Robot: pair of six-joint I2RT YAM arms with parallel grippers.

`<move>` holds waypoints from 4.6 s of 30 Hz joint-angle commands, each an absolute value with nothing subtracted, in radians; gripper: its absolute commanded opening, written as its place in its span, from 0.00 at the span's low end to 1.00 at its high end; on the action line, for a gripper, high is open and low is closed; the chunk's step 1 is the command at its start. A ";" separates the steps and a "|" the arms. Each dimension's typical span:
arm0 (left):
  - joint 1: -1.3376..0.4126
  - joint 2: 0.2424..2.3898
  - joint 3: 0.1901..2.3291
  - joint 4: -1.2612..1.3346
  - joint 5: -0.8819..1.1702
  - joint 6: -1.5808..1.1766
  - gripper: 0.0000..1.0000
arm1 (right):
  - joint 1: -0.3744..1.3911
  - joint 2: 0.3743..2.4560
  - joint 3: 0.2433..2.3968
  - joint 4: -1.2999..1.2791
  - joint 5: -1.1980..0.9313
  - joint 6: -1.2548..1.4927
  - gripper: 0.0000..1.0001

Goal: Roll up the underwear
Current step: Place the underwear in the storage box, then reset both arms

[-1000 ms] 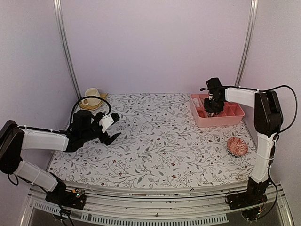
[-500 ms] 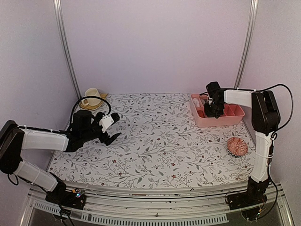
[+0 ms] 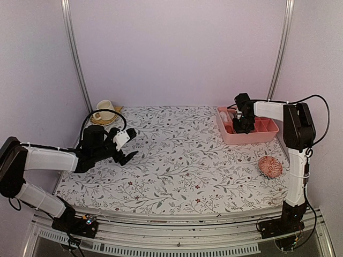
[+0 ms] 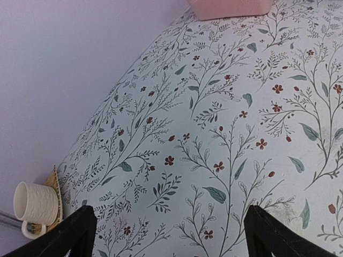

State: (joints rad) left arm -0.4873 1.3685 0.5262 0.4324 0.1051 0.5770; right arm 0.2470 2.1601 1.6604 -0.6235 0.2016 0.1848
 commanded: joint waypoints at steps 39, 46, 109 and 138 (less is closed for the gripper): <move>-0.475 1.368 0.525 0.438 0.124 0.583 0.99 | 0.299 2.115 1.810 -0.807 0.266 0.187 0.32; -0.476 1.373 0.526 0.439 0.123 0.583 0.98 | 0.302 2.096 1.821 -0.815 0.293 0.188 0.37; -0.463 1.373 0.546 0.424 0.114 0.543 0.99 | 0.299 1.948 1.794 -0.742 0.154 0.153 0.64; 0.061 1.056 0.580 -0.012 0.325 0.296 0.99 | 0.971 1.157 0.753 -0.295 0.502 0.429 0.99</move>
State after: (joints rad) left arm 0.0166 1.1160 0.6159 0.0593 0.2680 0.2989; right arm 0.9268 1.1652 0.8028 -0.3622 0.4728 0.3912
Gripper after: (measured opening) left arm 0.986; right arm 0.988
